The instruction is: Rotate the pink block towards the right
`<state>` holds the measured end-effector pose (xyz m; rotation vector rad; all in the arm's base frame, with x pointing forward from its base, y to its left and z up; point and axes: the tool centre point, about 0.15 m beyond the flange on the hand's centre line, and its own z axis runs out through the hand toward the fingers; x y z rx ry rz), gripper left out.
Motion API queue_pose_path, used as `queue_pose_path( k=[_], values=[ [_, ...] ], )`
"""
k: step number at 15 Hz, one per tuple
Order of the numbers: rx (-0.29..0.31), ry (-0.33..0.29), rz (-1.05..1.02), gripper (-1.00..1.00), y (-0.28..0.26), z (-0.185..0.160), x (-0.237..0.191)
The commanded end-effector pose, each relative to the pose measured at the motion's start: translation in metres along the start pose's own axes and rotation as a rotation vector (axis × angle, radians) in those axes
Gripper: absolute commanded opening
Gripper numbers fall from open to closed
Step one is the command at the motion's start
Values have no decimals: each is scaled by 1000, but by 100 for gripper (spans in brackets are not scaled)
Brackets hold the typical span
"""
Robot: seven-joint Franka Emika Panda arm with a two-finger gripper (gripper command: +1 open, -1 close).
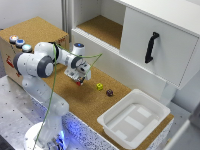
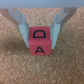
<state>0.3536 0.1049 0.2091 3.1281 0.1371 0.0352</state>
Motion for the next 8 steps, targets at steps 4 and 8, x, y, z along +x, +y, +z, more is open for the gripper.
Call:
queue_pose_path(
  k=[4, 8],
  values=[
    [4, -56, 225, -100, -10, -66, -8],
    [-3, -87, 453, -100, -14, -68, -10]
  ],
)
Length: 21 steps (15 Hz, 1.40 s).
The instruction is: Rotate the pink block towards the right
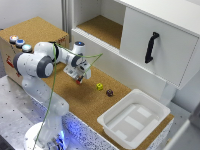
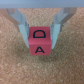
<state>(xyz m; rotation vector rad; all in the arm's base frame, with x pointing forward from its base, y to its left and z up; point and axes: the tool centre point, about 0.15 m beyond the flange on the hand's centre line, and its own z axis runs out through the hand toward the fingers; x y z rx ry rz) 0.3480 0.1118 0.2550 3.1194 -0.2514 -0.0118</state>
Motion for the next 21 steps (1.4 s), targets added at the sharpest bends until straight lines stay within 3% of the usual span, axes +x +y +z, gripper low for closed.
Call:
queue_pose_path(
  k=[1, 6, 12, 13, 15, 17, 19, 21],
  values=[
    [-5, -56, 256, -100, -5, -20, -8],
    [17, -62, 647, -100, -6, -6, 1],
    [-64, -148, 1097, -100, -5, 21, 22],
    [-61, -157, 1189, -100, -3, 27, 23],
    [0, -118, 1311, -100, -2, 30, 32],
    [57, -142, 1424, -100, -6, 35, 43],
    [55, -170, 1502, -100, -2, 42, 48],
    [-2, -201, 1546, -100, 6, 52, 49]
  ],
)
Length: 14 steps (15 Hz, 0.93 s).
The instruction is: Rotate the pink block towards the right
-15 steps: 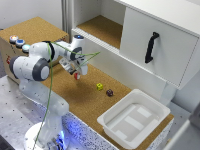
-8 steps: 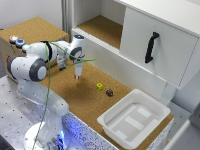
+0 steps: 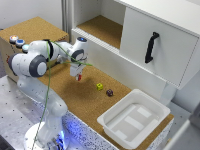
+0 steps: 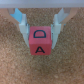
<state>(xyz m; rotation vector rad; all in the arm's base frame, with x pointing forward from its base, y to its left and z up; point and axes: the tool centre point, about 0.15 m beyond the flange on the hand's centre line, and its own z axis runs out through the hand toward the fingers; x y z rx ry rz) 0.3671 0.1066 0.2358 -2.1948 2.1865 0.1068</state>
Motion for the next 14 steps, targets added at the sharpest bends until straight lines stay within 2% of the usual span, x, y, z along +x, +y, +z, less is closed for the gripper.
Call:
queue_pose_path(
  k=[1, 3, 4, 5, 7, 12, 13, 14],
  values=[
    [-122, -37, 164, -100, -26, 34, 16],
    [-119, -38, 182, -100, -23, 36, 17],
    [-104, -48, 190, 100, -21, 36, 15],
    [-57, -40, 191, 100, -19, 28, 13],
    [-12, -31, 142, 100, -16, 10, 6],
    [65, -2, -48, 100, 12, -32, -16],
    [98, 15, -101, 100, 18, -48, -19],
    [129, 60, -172, 100, 23, -71, -22]
  ],
)
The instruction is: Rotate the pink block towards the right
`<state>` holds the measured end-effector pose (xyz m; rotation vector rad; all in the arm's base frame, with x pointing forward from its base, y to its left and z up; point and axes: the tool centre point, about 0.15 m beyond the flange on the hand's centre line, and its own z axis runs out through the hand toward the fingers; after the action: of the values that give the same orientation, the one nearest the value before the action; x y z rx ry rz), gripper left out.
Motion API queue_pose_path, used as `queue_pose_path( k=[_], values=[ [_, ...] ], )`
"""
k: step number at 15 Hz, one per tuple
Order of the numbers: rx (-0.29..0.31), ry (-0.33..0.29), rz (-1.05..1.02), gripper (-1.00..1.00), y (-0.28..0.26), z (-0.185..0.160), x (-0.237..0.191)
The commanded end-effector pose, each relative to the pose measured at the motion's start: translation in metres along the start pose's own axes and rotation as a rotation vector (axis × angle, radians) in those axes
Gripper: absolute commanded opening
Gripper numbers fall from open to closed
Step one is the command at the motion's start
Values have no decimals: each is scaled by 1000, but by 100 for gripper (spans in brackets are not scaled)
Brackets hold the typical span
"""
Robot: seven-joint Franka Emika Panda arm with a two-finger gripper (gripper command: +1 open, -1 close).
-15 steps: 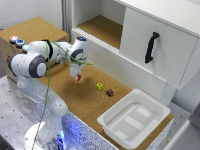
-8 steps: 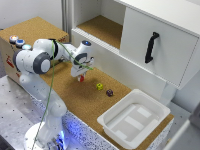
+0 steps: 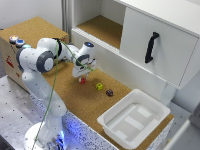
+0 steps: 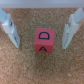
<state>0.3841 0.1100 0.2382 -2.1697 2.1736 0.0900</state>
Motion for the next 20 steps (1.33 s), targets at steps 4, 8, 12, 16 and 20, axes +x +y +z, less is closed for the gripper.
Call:
queue_pose_path(
  k=[4, 8, 12, 16, 20],
  values=[
    [27, 45, -443, 100, 52, -108, -17],
    [-142, 145, -668, 100, 90, -132, -22],
    [-210, 195, -1059, 100, 124, -195, -69],
    [-293, 206, -1426, 100, 143, -237, -135],
    [-160, 172, -1768, 100, 163, -303, -222]
  ],
)
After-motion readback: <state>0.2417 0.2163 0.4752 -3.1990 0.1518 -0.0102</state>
